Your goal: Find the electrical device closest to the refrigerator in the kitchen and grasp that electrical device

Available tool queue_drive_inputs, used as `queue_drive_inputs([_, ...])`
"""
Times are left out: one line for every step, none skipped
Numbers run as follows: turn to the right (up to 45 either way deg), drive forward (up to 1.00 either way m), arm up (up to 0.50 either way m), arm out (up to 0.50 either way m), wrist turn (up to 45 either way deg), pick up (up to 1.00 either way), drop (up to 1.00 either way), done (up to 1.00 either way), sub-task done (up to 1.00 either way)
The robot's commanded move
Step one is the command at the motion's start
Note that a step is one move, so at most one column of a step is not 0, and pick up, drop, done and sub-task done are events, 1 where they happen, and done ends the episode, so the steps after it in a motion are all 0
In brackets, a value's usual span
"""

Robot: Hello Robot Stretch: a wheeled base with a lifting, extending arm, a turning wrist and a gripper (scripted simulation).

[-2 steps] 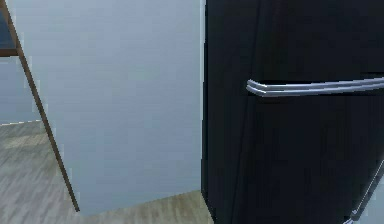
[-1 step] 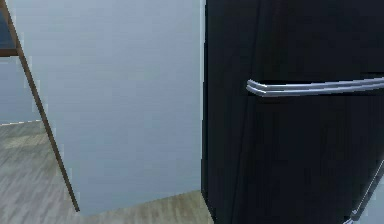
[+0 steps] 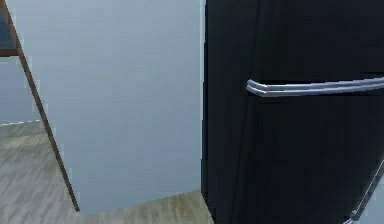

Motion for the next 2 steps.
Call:
queue_drive_inputs([0.0,0.00,0.00,0.36,0.0,0.00,0.00,0.00,0.00])
queue_drive_inputs([0.0,0.00,0.00,0.00,45.0,0.00,0.00,0.00,0.00])
